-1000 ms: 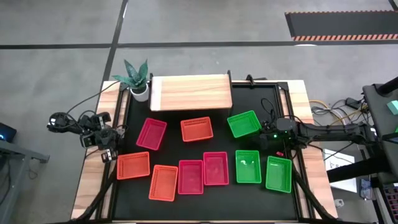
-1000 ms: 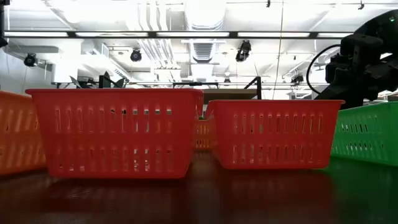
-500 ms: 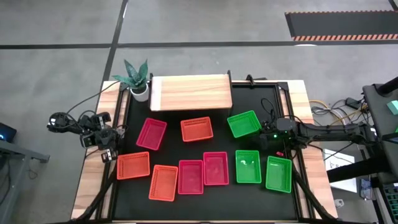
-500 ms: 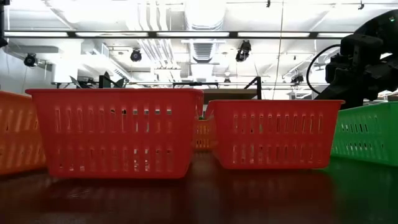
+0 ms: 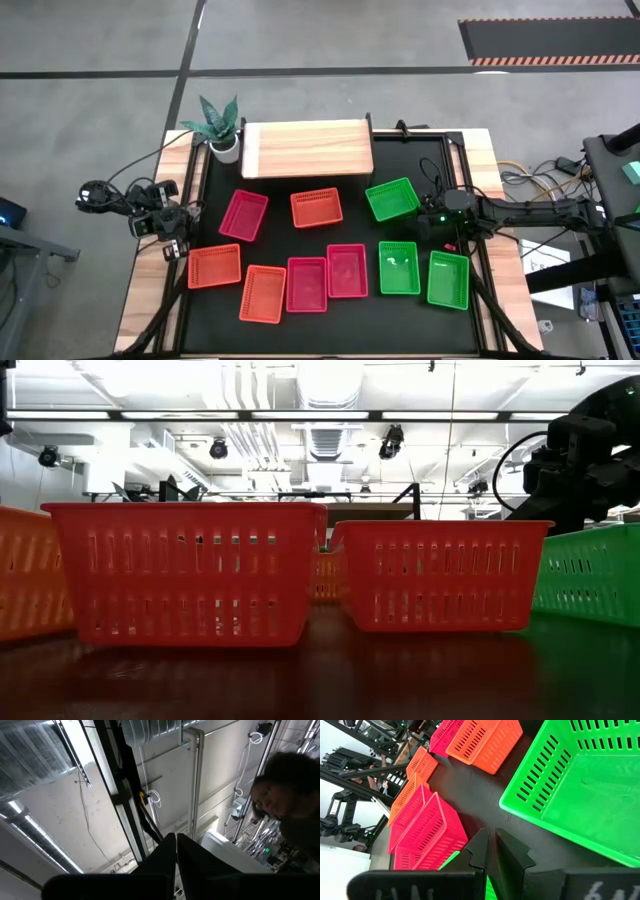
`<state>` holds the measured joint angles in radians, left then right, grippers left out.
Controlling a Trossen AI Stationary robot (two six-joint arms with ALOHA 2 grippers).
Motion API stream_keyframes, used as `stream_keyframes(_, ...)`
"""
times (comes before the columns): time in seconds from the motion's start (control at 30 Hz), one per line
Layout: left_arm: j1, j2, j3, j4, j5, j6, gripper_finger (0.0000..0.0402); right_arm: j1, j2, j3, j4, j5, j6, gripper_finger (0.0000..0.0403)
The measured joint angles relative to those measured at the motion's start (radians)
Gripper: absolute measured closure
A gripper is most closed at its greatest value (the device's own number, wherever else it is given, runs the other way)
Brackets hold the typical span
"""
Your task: Stack baskets on shelf by color
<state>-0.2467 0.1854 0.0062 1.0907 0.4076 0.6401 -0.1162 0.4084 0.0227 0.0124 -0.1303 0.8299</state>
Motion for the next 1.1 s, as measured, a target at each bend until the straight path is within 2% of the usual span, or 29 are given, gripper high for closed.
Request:
stream_keyframes(0.87, 0.0, 0.0, 0.0, 0.0, 0.0, 0.0, 0.0402, 0.0, 0.0, 0.0, 0.0, 0.0, -0.001, 0.0376)
stream_keyframes(1.0, 0.0, 0.0, 0.0, 0.0, 0.0, 0.0, 0.0402, 0.0, 0.0, -0.001, 0.032, 0.105, -0.085, 0.0376)
stream_keyframes(1.1, 0.0, 0.0, 0.0, 0.0, 0.0, 0.0, 0.0402, 0.0, 0.0, -0.001, 0.032, 0.202, -0.068, 0.0376)
